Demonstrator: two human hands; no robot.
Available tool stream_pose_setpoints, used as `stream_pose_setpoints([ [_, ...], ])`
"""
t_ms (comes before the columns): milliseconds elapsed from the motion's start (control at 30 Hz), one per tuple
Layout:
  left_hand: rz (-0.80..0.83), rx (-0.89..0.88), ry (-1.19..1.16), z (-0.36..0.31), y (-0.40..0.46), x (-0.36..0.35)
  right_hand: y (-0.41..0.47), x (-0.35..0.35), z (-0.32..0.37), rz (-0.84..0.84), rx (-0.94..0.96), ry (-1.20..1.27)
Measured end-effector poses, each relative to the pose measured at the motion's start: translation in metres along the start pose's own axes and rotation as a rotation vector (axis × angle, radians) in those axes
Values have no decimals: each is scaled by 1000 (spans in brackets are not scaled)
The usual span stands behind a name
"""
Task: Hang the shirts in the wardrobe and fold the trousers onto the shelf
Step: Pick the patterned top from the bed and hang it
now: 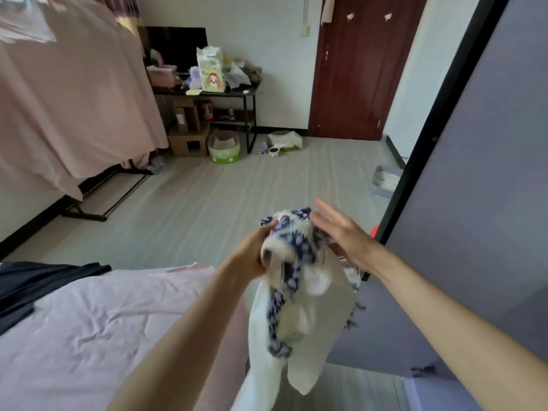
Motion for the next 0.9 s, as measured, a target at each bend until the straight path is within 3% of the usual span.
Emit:
stream_pose_setpoints([
  [100,57,0,126,-6,7,-8,-23,-12,-18,271,49,-81],
  [167,121,17,142,-4,10,-16,-24,-17,-22,302,44,-176],
  [200,141,28,132,-1,13,-18,-21,-16,-25,230,65,-216],
  [267,167,68,115,5,21,-21,-9,-1,-30,-79,99,-271],
  [333,229,58,163,6,23,-27,-3,16,-32,-315,38,-232],
  [433,244,-38,393,5,26,-29,0,34,-28,-326,-25,-92],
  [500,58,-171,566,1,31,-25,-2,47,-25,-309,-41,-74],
  [567,-235,-277,746,-4,38,-15,-6,64,-25,-364,-27,-38],
  [633,-349,-345,951,-10,42,-10,-14,86,-25,-489,-24,65],
  [767,-104,-341,1246,-16,50,-22,-38,130,-34,-694,-130,208],
  [900,35,-270,1115,-11,59,-45,-64,157,-42,-743,-223,162],
])
Point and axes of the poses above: each hand's wrist, its own y-axis towards the middle knuckle, its own x-axis out of the back of the hand, z = x × y, the point moved 4 cm from there along y, towards the middle knuckle, and after that the axes turned 2 degrees about -y, right-handed, at the moved point
